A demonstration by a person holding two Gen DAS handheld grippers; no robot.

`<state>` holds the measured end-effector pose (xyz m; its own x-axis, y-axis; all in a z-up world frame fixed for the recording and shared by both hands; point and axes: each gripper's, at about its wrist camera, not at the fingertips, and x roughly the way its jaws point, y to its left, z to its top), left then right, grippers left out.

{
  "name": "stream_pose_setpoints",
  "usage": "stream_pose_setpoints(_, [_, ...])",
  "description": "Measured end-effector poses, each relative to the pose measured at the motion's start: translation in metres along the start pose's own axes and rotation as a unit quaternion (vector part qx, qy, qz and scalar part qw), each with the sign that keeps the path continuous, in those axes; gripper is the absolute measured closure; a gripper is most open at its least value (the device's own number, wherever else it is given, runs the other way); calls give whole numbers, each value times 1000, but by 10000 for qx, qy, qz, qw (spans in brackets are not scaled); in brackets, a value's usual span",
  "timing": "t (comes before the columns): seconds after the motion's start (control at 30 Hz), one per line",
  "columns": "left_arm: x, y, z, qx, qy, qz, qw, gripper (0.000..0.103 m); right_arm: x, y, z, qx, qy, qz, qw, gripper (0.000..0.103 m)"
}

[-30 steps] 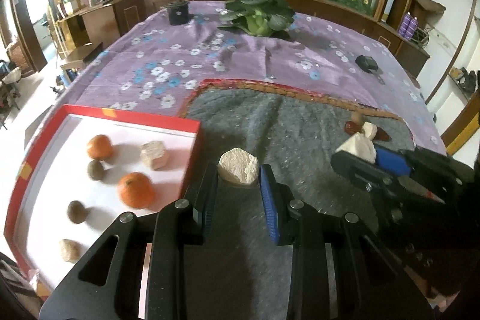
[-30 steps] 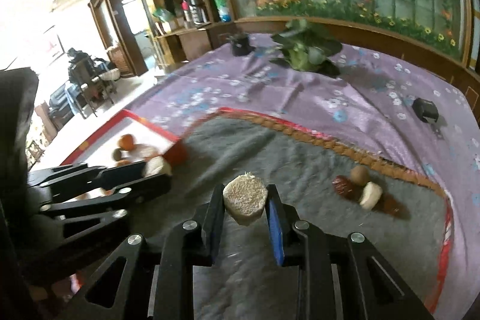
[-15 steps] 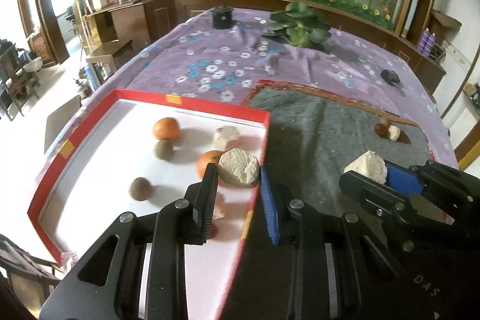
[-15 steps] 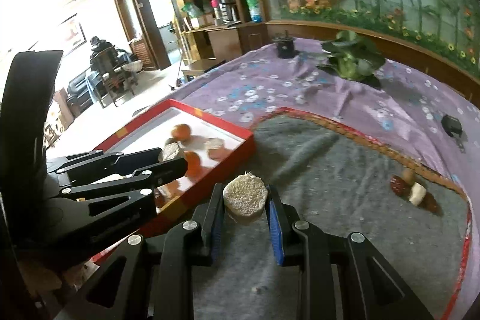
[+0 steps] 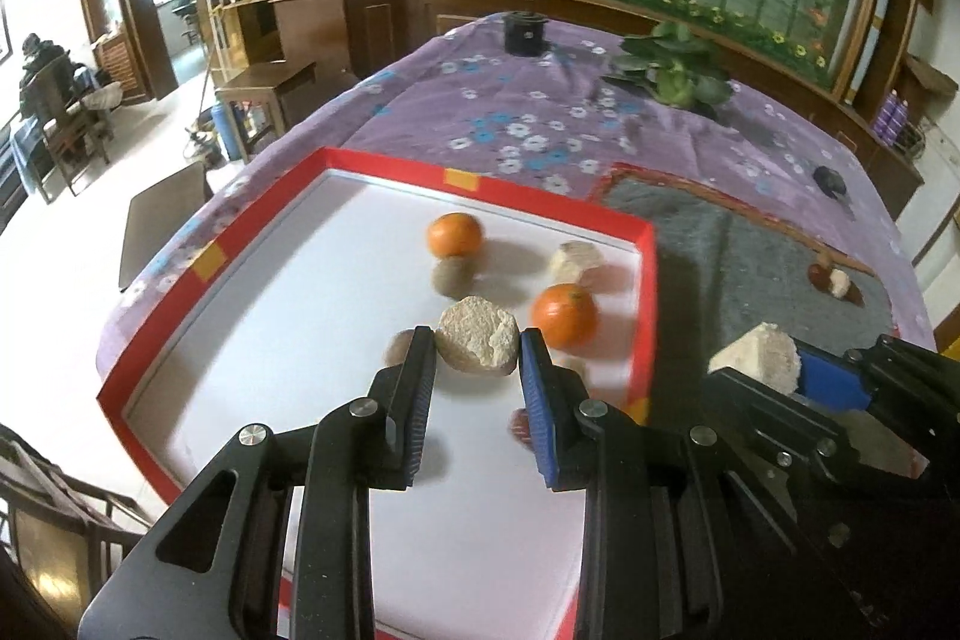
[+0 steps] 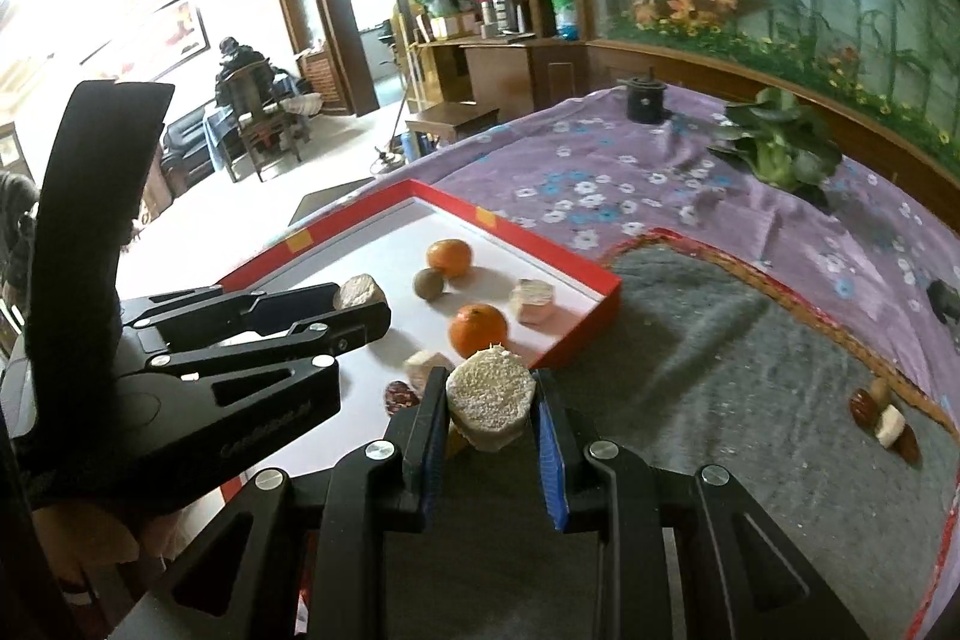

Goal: Organize fruits
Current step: 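Carry both beige cubes into the white tray and open both grippers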

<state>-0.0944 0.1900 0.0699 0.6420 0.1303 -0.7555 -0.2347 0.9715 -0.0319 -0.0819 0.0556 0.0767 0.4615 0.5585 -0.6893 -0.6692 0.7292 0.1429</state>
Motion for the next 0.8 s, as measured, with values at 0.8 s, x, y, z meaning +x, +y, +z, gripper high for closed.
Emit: stream_pose_setpoints(0.8, [33, 70, 5, -700, 331, 300, 9965, 75, 50, 47, 4, -499, 528, 460, 9963, 77])
